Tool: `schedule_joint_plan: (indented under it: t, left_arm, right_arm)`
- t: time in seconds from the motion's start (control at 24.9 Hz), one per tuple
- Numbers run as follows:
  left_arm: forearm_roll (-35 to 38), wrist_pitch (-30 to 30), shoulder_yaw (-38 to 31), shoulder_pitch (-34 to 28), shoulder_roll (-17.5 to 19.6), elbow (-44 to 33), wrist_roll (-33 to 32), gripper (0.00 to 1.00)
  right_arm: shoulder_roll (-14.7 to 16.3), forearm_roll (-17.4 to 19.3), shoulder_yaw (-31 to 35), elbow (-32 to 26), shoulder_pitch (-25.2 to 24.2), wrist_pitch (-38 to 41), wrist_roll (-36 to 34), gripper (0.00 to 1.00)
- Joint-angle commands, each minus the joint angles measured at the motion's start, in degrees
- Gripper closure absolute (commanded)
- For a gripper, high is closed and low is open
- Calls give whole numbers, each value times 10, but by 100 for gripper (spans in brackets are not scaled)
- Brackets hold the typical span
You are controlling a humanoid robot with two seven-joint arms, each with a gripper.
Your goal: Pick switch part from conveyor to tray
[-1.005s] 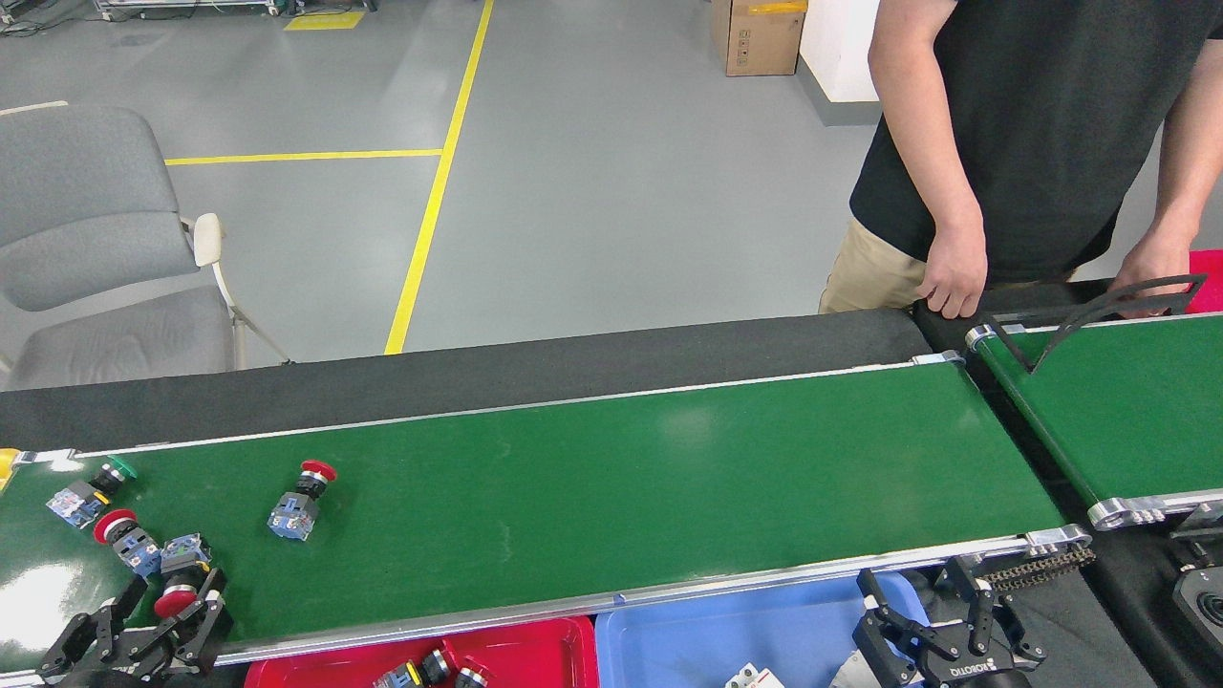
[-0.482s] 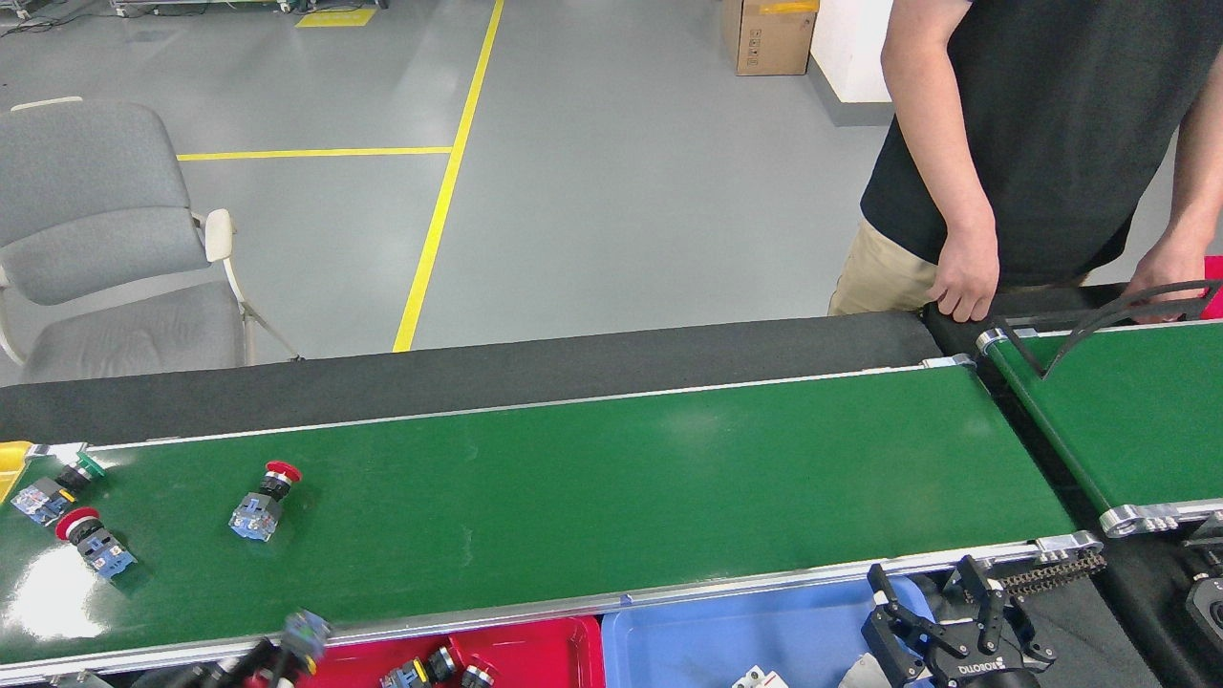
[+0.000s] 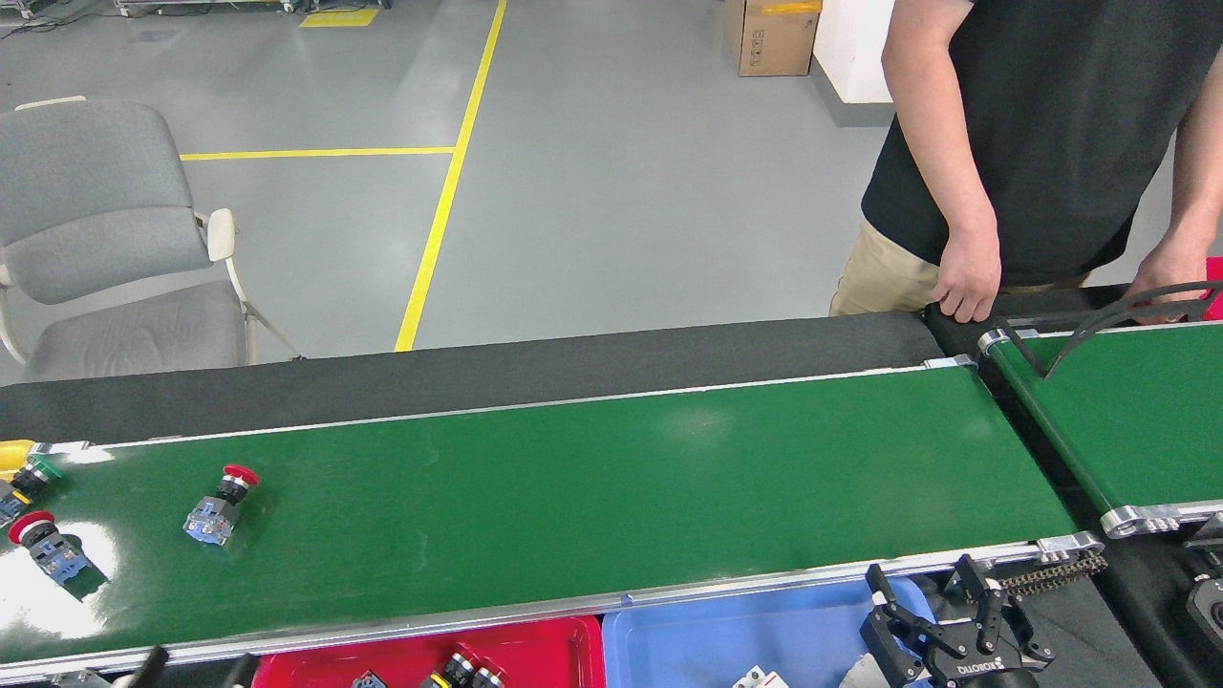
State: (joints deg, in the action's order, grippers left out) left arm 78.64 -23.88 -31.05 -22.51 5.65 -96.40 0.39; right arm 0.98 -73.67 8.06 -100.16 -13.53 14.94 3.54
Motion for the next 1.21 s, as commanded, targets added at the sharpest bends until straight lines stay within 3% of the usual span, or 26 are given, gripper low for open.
schedule_joint_plan:
  t: [0.0,0.16,0.44,0.92,1.0,1.17]
  left_arm:
    - [11,20,-8,9,7,13,18,0]
    - [9,18,-7,57,37,60,16,0]
    - [6,-18,13,237,150,279,15,0]
    - [13,8,58,382,193,495,19,0]
    - [11,17,88,399,205,530,22,5]
    - [11,41,118,408,207,568,50,31]
  right_arm:
    - [1,2,2,-9,6,5,-4,1]
    - [0,3,1,-9,8,13,-4,1]
    - [-1,3,1,-8,15,25,-4,1]
    - [3,4,0,-7,16,27,-3,1]
    - [3,4,-1,-7,18,37,-3,1]
    - [1,4,-1,-7,19,47,-1,1]
